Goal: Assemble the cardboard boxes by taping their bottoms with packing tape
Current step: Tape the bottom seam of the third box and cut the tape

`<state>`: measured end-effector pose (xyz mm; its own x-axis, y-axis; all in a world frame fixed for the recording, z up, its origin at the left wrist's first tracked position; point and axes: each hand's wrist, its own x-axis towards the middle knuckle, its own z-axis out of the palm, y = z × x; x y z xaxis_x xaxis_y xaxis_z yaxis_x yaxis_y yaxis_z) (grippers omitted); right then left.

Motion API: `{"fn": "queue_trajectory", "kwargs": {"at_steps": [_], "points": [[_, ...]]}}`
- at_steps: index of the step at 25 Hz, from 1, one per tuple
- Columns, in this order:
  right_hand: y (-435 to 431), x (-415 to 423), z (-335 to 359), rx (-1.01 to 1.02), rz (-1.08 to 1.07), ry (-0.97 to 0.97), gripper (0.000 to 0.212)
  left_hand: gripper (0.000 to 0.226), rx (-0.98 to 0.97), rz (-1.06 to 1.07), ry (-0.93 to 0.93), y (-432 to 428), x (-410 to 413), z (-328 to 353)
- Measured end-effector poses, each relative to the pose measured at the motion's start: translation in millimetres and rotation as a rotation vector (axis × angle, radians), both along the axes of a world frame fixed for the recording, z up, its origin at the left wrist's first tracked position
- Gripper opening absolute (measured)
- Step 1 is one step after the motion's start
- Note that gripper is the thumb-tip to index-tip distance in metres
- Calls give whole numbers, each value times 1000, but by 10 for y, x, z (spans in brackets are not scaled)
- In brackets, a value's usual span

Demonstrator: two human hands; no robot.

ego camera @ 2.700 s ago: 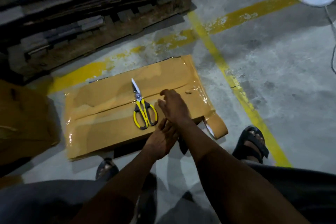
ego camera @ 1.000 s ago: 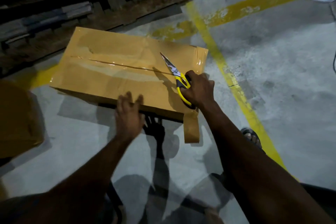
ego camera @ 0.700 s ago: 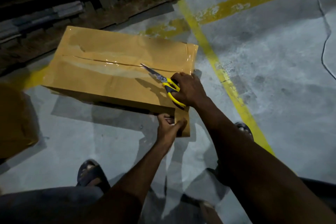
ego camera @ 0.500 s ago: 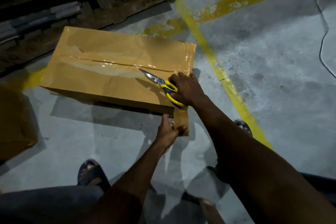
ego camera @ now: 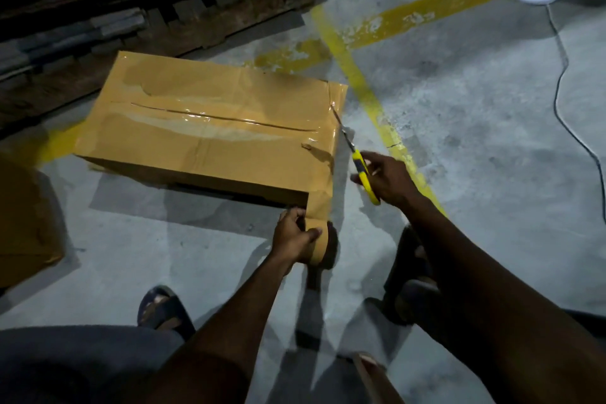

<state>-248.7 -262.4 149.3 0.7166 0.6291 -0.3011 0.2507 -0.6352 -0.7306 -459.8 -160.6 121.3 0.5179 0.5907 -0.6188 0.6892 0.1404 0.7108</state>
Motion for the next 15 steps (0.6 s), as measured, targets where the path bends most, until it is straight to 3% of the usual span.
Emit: {"fn": "queue_trajectory", "kwargs": {"at_steps": [2, 4, 7, 9, 12, 15], "points": [[-437, 51, -19, -76, 56, 201, 28, 42, -38, 21, 42, -55, 22, 74], [-806, 86, -52, -189, 194, 280, 21, 50, -80, 52, -2, -106, 45, 131], [-1065, 140, -55, -243, 237, 425, 38, 63, -146, 112, -76, -91, 78, 161], [-1066, 121, -8, -249, 274, 525, 40, 51, -116, 79, -79, -49, 53, 159], [-1002, 97, -33, -260, 339, 616, 70, 29, -56, -7, -123, -27, 16, 157], [-924, 104, -150, -275, 375, 677, 98, 25, -69, -36, -122, 3, 24, 187]]}}
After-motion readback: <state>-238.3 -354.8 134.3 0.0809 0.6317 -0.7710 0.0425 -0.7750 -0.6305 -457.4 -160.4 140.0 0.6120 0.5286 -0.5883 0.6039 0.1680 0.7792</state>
